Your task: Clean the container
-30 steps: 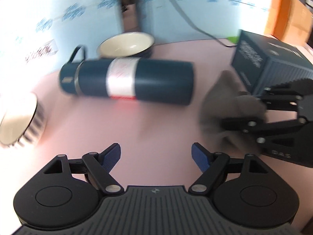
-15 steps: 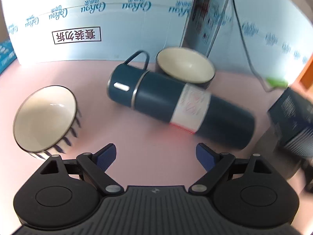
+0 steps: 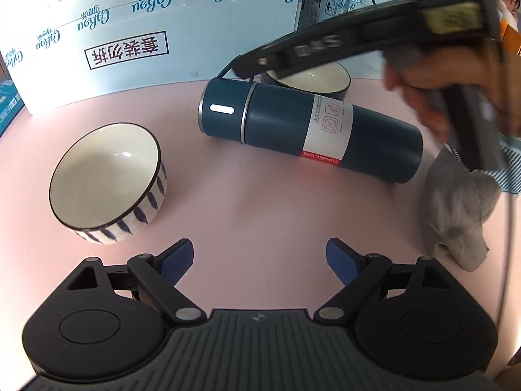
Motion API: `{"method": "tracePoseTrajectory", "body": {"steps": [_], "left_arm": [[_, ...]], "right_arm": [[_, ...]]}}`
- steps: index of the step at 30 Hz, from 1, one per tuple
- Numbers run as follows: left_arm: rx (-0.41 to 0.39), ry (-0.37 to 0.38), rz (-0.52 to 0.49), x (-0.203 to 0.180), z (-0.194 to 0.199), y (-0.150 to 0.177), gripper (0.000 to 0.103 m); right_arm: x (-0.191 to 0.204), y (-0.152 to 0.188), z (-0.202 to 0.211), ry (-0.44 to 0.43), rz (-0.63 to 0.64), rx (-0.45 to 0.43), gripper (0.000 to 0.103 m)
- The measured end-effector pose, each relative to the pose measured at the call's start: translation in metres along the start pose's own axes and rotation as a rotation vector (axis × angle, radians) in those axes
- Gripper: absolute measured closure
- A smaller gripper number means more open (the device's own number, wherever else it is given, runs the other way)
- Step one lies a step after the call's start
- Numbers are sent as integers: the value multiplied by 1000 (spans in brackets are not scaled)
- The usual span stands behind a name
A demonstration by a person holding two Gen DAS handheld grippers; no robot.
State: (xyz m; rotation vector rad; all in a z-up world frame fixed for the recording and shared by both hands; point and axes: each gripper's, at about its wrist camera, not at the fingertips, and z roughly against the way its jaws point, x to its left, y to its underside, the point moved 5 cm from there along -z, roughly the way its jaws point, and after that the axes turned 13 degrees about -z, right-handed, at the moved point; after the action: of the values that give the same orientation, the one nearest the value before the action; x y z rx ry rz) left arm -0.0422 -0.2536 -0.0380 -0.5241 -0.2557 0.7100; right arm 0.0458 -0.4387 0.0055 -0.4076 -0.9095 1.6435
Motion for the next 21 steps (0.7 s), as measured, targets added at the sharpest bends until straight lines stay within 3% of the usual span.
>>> {"method": "tracePoseTrajectory", "body": {"steps": [3,4,6,16,21], "left_arm": [[2,10,42,9,3,3,16],[4,13,57,12,2,4,16],[6,19,86,18,2,5,16],[6,19,120,23,0,2,16],[8,12,137,22,-3,3,16]], "right_arm": [[-4,-4,-20,0,6,41,53],[-4,-5,-25,-2,7,50,66],[-6,-7,-29,-1,0,63,78],[5,-9,-6,-35,-19,59,89],[12,-9,17,-42,-42,13,89]]}}
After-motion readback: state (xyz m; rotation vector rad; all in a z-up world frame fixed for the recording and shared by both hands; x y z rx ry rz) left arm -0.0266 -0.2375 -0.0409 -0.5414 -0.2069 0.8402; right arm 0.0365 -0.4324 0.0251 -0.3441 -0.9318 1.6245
